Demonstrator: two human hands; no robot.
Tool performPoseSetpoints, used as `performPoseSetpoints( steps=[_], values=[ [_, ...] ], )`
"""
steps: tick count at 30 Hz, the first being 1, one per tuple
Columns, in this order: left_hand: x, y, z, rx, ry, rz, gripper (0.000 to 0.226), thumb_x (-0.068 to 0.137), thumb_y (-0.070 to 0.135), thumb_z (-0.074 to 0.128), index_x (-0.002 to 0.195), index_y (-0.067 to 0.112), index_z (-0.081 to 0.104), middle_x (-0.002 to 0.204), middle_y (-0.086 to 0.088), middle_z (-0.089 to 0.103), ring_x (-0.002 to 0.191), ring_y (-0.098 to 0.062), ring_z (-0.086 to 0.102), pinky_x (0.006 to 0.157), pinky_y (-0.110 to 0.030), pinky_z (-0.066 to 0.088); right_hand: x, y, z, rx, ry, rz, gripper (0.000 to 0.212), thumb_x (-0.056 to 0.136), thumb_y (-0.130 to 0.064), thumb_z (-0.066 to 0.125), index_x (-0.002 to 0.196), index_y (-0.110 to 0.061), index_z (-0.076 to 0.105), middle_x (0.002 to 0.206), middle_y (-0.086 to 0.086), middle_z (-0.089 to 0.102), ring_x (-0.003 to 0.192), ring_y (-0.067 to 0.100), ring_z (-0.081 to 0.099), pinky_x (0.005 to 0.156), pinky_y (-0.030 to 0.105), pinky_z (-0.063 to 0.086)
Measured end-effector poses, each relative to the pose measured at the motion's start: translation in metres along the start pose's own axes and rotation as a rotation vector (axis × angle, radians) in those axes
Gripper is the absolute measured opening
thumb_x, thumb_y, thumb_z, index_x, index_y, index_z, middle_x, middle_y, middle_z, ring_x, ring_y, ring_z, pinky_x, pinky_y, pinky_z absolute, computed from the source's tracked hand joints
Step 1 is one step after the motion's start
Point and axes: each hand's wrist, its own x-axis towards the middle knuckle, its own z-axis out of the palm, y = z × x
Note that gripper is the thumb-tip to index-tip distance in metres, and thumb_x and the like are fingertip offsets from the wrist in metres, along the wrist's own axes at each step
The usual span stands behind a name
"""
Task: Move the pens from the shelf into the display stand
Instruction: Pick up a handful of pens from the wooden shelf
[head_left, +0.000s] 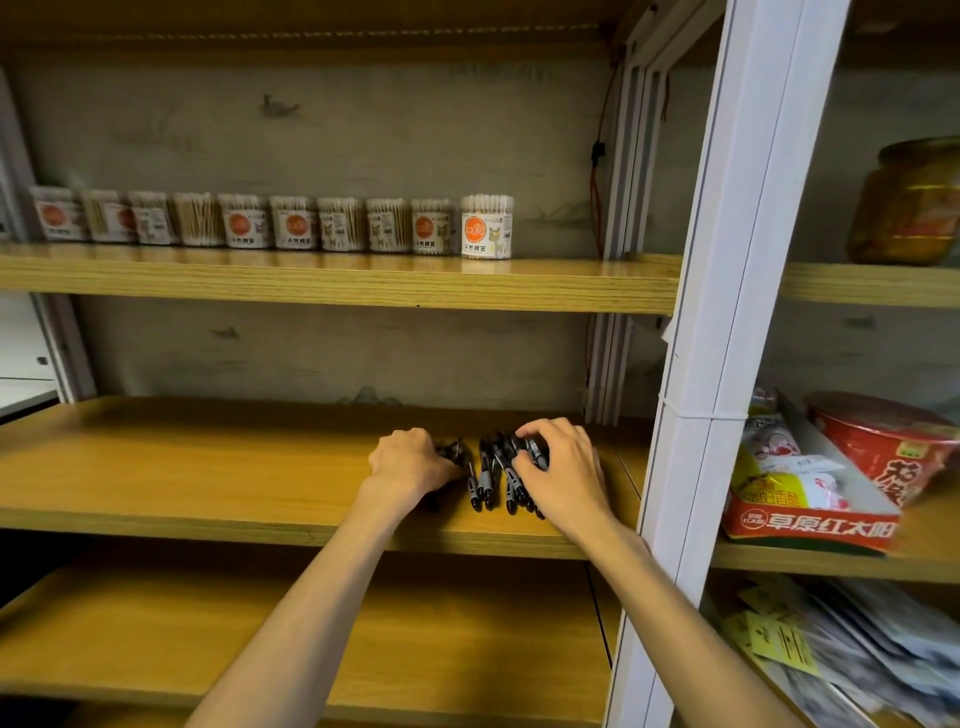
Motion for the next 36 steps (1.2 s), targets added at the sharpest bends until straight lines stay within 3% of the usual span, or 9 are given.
performPoseSetpoints(
  steps=[4,8,12,16,19,24,28,31,36],
  values=[
    [0.000,-0.015,0.001,-0.100,0.035,0.080,0.037,0.089,0.054,0.066,0.074,0.022,0.054,0.081,0.001,0.064,0.073,-0.018,0.062,0.061,-0.029,0.045,0.001,-0.004,-0.001,-0.029,-0.024,-0.037,0.024,0.095,-0.029,0.062,0.119,-0.034,0.063,0.123,-0.015,0.056,0.122,0.006,0.044,0.101,0.024,0.028],
    [0.003,-0.024,-0.009,-0.485,0.202,0.134,0.021,0.092,0.030,0.068,0.108,0.020,0.059,0.097,-0.001,0.068,0.088,-0.022,0.068,0.076,-0.037,0.057,0.006,-0.010,-0.002,-0.066,-0.051,-0.087,0.023,0.096,-0.030,0.060,0.118,-0.033,0.062,0.124,-0.014,0.056,0.122,0.007,0.043,0.098,0.024,0.026],
    [0.001,-0.019,-0.018,-0.946,0.420,0.145,0.015,0.088,0.022,0.074,0.085,0.026,0.060,0.070,0.011,0.067,0.053,0.000,0.059,0.047,-0.013,0.046,0.009,-0.016,-0.001,-0.066,-0.051,-0.105,0.023,0.096,-0.030,0.060,0.118,-0.032,0.063,0.125,-0.012,0.056,0.122,0.007,0.042,0.097,0.025,0.029],
    [0.003,-0.020,-0.007,-0.984,0.302,0.092,0.015,0.084,0.025,0.080,0.088,0.024,0.067,0.080,0.013,0.070,0.074,0.001,0.063,0.064,-0.016,0.049,0.007,-0.019,0.001,-0.074,-0.065,-0.115,0.022,0.096,-0.029,0.060,0.117,-0.031,0.064,0.124,-0.011,0.056,0.121,0.008,0.043,0.096,0.026,0.031],
    [0.005,-0.023,0.007,-0.950,0.214,0.035,0.017,0.087,0.015,0.076,0.101,0.021,0.067,0.091,0.008,0.070,0.089,-0.012,0.065,0.074,-0.024,0.046,0.007,-0.020,0.000,-0.075,-0.067,-0.121,0.021,0.096,-0.029,0.060,0.116,-0.031,0.064,0.123,-0.011,0.056,0.120,0.008,0.043,0.097,0.027,0.032],
    [0.008,-0.020,0.003,-1.058,0.223,-0.014,0.012,0.088,0.017,0.074,0.083,0.021,0.064,0.071,0.008,0.070,0.065,-0.007,0.068,0.063,-0.025,0.047,0.008,-0.021,-0.003,-0.077,-0.061,-0.124,0.020,0.096,-0.029,0.061,0.115,-0.032,0.063,0.122,-0.010,0.056,0.119,0.009,0.044,0.097,0.027,0.033],
    [0.005,-0.022,0.009,-1.035,0.137,0.025,0.012,0.092,0.011,0.069,0.086,0.019,0.062,0.077,0.001,0.067,0.075,-0.016,0.065,0.067,-0.030,0.047,0.009,-0.024,-0.005,-0.076,-0.067,-0.122,0.021,0.096,-0.028,0.061,0.117,-0.031,0.063,0.124,-0.010,0.057,0.120,0.009,0.045,0.099,0.028,0.033],
    [0.002,-0.025,0.010,-1.090,0.142,0.053,0.007,0.094,0.013,0.068,0.093,0.019,0.064,0.076,0.002,0.070,0.067,-0.010,0.066,0.068,-0.028,0.049,0.008,-0.026,-0.007,-0.068,-0.072,-0.118,0.021,0.096,-0.028,0.061,0.116,-0.032,0.063,0.123,-0.010,0.056,0.121,0.009,0.045,0.102,0.031,0.035],
    [-0.004,-0.029,0.009,-1.186,0.267,-0.057,0.027,0.088,0.027,0.077,0.072,0.019,0.056,0.058,0.004,0.053,0.059,-0.018,0.049,0.060,-0.035,0.041,0.004,-0.028,-0.008,-0.053,-0.075,-0.105,0.021,0.096,-0.028,0.061,0.117,-0.032,0.063,0.123,-0.012,0.056,0.121,0.008,0.045,0.103,0.030,0.036]
  ],
)
